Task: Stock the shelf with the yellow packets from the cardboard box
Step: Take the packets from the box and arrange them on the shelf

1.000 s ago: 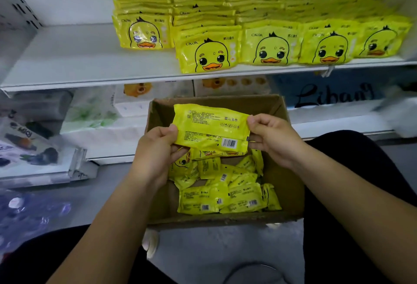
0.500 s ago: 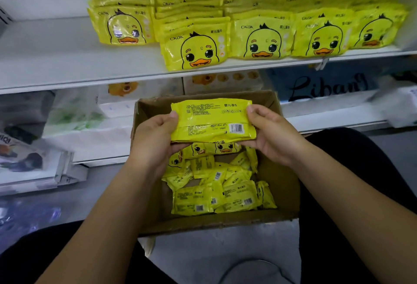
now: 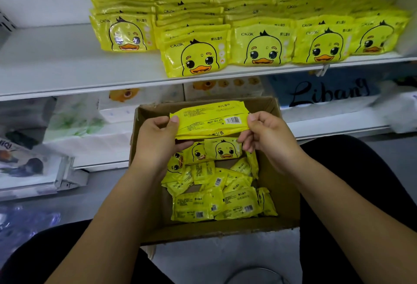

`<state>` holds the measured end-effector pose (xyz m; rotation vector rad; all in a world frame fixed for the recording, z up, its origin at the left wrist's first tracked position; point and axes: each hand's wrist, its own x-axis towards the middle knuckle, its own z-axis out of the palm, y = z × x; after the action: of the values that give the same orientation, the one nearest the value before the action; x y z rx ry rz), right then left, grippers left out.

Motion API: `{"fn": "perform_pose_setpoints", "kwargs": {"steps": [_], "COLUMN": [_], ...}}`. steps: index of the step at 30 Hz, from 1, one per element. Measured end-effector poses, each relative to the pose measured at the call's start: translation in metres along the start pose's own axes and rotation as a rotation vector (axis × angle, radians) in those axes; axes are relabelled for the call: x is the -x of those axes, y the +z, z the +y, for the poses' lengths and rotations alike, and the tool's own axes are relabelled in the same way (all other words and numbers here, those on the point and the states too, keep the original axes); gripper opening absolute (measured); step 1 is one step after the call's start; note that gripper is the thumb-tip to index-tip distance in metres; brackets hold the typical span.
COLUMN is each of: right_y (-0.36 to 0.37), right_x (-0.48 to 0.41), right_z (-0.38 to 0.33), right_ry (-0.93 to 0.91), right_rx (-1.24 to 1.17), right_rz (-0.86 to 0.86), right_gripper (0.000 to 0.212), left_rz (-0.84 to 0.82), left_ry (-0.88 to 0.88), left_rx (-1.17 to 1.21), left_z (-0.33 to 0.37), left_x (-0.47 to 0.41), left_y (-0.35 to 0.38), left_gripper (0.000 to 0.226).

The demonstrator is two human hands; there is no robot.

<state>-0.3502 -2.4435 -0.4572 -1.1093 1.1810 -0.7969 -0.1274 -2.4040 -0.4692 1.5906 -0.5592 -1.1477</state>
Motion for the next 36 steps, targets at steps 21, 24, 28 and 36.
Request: {"fn": "perform_pose_setpoints", "kwargs": {"steps": [21,24,28,36], "right_y": [0.006,0.006,0.012,0.054], "right_x": [0.002,-0.001,-0.012,-0.039], "right_z": [-0.019,-0.023,-0.028,-0.064], "right_ry": [-0.285,-0.333,-0.39,-0.595], "right_rx": [0.3,0.364,0.435,0.802], "right_rz": [0.18,0.231,0.293,0.076], "right_gripper": [0.038,0.038,0.036,0.026], "left_rz": [-0.067,-0.161,-0.106,0.051], "left_ry": [0.095,0.105,0.201,0.384], "left_rx": [0.063,0.118,0.103,0.085], "left_z": [0.021,0.025,0.029,0.048], "left_x": [-0.001,0.001,0.003,-0.008], "left_y": [-0.022,-0.025,-0.028,-0.061], "left_gripper": [0.016,0.024,0.024,0.032]}}
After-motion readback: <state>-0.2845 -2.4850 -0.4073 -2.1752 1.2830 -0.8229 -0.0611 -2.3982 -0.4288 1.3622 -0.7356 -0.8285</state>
